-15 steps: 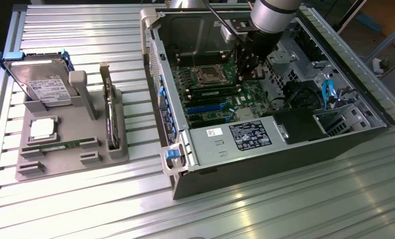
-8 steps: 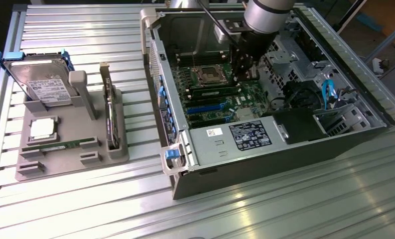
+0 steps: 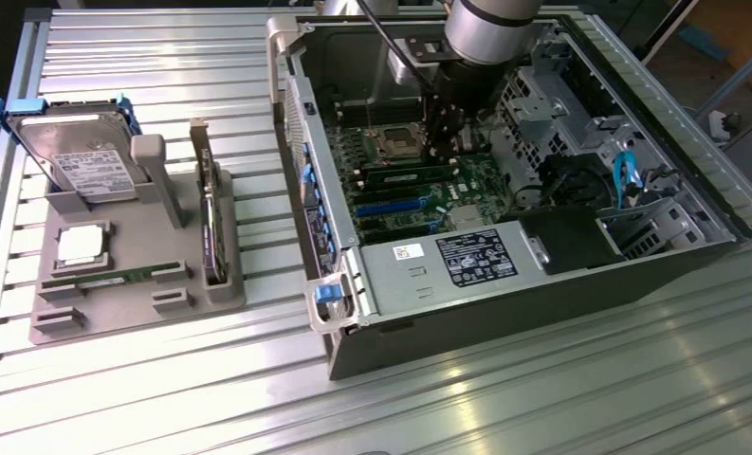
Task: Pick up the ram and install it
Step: 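Press down the ram until it locks into place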
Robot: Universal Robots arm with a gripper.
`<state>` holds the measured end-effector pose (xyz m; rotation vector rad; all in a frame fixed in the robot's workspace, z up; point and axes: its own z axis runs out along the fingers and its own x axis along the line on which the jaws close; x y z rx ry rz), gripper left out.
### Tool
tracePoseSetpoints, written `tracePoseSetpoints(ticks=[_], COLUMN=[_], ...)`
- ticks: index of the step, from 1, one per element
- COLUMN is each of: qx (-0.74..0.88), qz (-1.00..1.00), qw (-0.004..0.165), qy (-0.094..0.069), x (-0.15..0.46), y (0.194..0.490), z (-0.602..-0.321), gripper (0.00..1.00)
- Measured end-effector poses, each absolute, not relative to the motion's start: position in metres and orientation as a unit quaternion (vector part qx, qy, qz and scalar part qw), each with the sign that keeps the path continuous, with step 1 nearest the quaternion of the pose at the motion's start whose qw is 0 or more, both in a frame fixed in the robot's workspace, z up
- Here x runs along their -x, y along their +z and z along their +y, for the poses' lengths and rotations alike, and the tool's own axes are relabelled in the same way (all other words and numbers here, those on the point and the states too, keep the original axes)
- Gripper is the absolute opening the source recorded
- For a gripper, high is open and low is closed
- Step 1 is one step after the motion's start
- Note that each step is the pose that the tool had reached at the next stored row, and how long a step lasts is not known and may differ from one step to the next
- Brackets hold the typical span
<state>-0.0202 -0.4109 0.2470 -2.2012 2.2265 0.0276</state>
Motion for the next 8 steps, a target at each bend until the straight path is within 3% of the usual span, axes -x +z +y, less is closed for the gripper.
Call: tracePoseSetpoints(ticks=[8], qx=[0.703], qz=[0.711], qw=[0.005], qy=[0.009], x=[0.038], y=[0.247], z=[-0.411], gripper=[0.11])
